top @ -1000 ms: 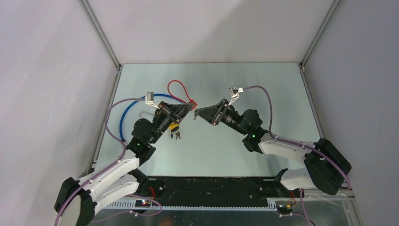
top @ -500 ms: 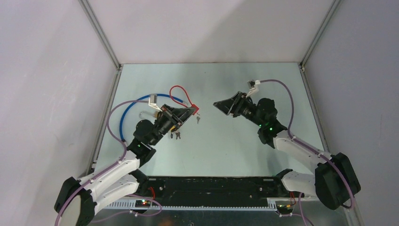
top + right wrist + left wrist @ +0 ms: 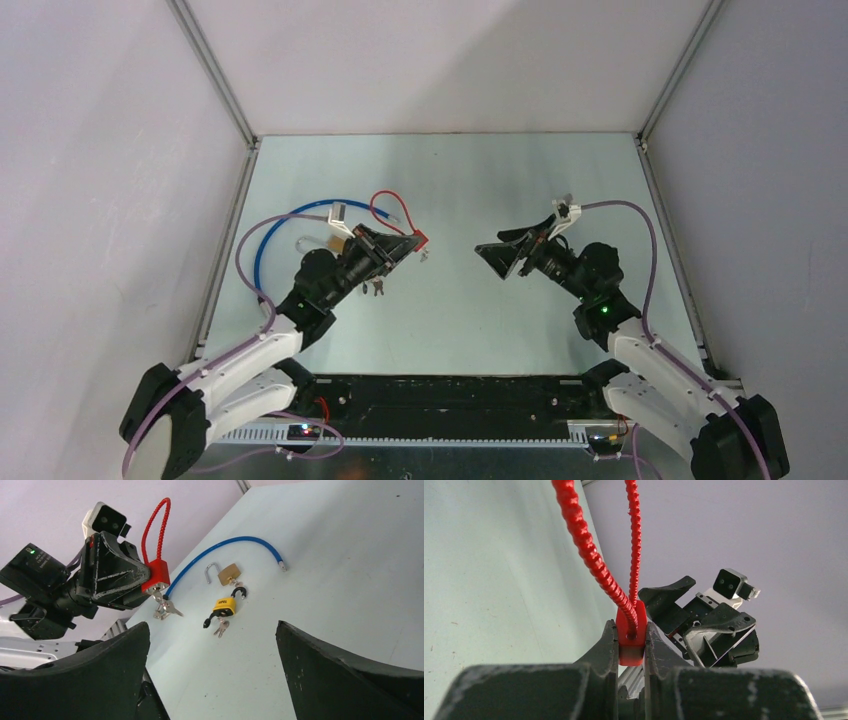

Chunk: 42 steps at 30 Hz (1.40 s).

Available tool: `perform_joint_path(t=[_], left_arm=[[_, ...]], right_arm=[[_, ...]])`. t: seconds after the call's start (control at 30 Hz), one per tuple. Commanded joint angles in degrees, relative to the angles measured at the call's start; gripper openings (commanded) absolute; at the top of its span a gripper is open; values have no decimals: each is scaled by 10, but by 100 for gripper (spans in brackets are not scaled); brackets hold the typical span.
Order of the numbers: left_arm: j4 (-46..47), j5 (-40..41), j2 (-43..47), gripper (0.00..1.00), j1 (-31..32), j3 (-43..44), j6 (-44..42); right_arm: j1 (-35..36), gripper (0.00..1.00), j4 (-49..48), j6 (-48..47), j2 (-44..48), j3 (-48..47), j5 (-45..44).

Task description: Unlock with the key

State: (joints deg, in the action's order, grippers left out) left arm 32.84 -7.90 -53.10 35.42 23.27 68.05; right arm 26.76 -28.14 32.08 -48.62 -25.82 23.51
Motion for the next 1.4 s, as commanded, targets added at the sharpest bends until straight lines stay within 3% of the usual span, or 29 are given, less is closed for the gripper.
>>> perform_joint_path(t=[0.0,0.23,0.43,1.0,1.23,1.37], left_arm=[[19,-11,-9,0,0,32,8],[18,-18,-24,0,15,49,23],[18,-17,-19,0,25,54,32],[18,-18,-20,0,46,61,35],[18,-17,-20,0,54,64,34],[18,-18,-18,0,56,64,32]], right_arm=[[26,99,-46,-58,6,7,-17],[194,99,-154,-238,-71,1,-177],[249,99,-283,-322,-172,-14,-223],[275,84,-364,-365,-238,-39,-255],[278,68,-383,-369,-249,-39,-253],[280,43,-395,-376,-255,-38,-255]])
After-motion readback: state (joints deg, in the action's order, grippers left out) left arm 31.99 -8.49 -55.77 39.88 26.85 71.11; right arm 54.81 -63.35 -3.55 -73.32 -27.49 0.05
